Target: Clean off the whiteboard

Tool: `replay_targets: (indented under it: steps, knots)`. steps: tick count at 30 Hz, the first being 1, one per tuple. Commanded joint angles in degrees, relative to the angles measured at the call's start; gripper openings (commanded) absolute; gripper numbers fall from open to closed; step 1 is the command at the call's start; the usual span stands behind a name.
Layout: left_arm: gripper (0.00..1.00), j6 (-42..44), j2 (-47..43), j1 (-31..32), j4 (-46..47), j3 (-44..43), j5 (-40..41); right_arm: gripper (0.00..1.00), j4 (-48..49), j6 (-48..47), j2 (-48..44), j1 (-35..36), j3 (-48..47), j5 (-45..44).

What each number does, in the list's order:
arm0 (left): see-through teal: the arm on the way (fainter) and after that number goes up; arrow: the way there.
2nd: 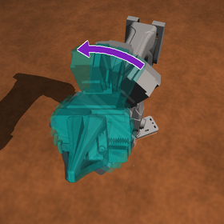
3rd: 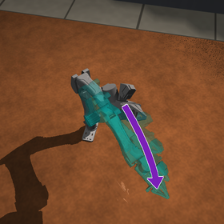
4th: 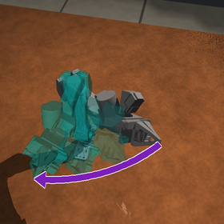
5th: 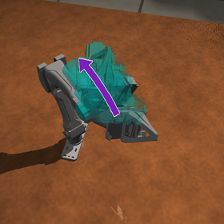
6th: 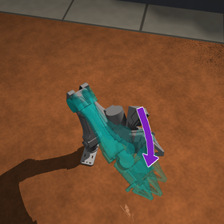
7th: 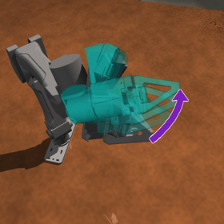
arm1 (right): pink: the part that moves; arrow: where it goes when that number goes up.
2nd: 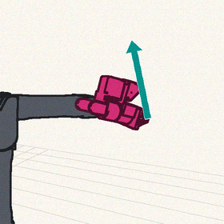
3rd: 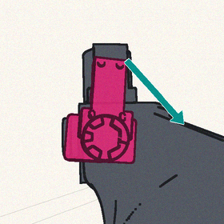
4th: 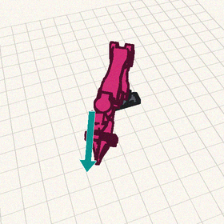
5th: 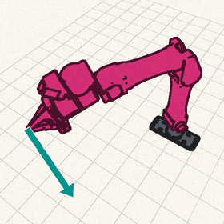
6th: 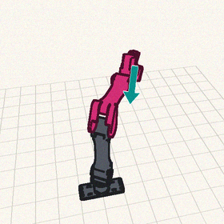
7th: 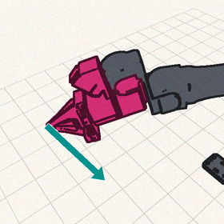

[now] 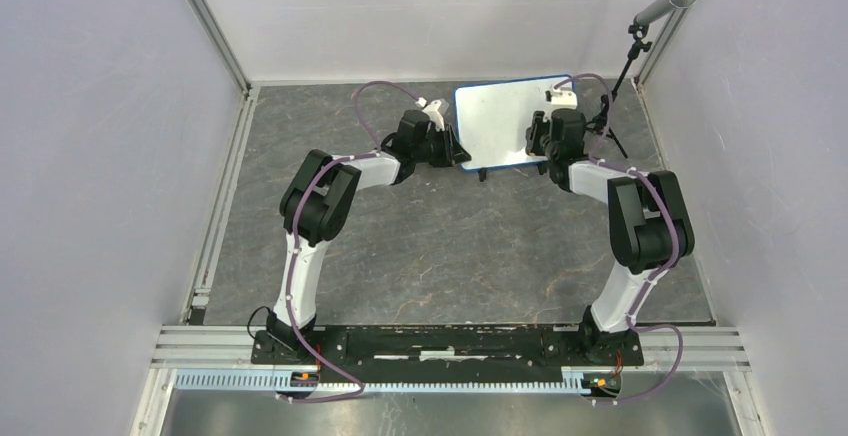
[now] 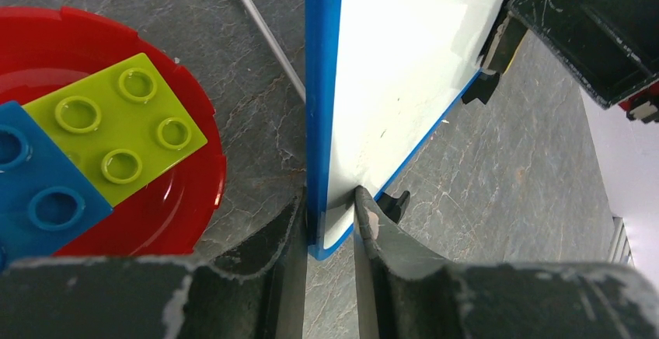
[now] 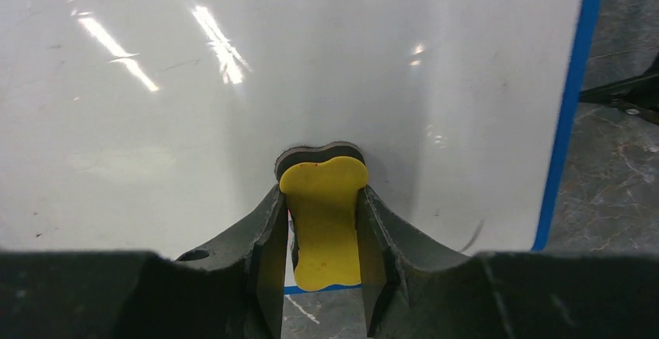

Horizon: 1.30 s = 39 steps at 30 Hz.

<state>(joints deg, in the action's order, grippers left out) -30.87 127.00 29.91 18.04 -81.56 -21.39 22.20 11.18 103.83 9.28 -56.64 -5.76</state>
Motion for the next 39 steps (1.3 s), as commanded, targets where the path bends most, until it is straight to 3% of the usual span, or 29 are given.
replay_targets:
  steps: [1,8,13,20,24,31,39]
  knots:
    - [0.02,-0.6,2.6,-1.2,-4.9,-0.5,5.5,0.31,1.8,1.2,1.0,-5.8,1.7,0.4]
    - [0.02,-0.6,2.7,-1.2,-4.9,-0.7,5.2,0.31,4.0,0.4,0.4,-12.0,5.2,-1.4]
    - [0.02,-0.5,2.8,-1.1,-5.2,-1.0,5.3,0.31,5.6,0.3,0.5,-9.8,4.5,0.4]
    - [0.02,-0.4,3.0,-1.0,-5.5,-1.2,5.1,0.32,8.6,-1.0,-0.7,-0.8,4.2,0.1]
    - [0.02,-0.2,3.2,-1.0,-5.8,-1.6,4.8,0.32,11.4,1.4,0.6,-1.6,5.0,0.3]
    - [0.02,-0.2,3.3,-1.0,-5.9,-1.7,4.9,0.33,10.2,2.1,1.9,-8.8,4.5,0.2]
    - [0.02,0.2,3.5,-0.7,-6.6,-2.2,4.9,0.33,10.6,1.8,2.6,-7.0,2.1,1.7]
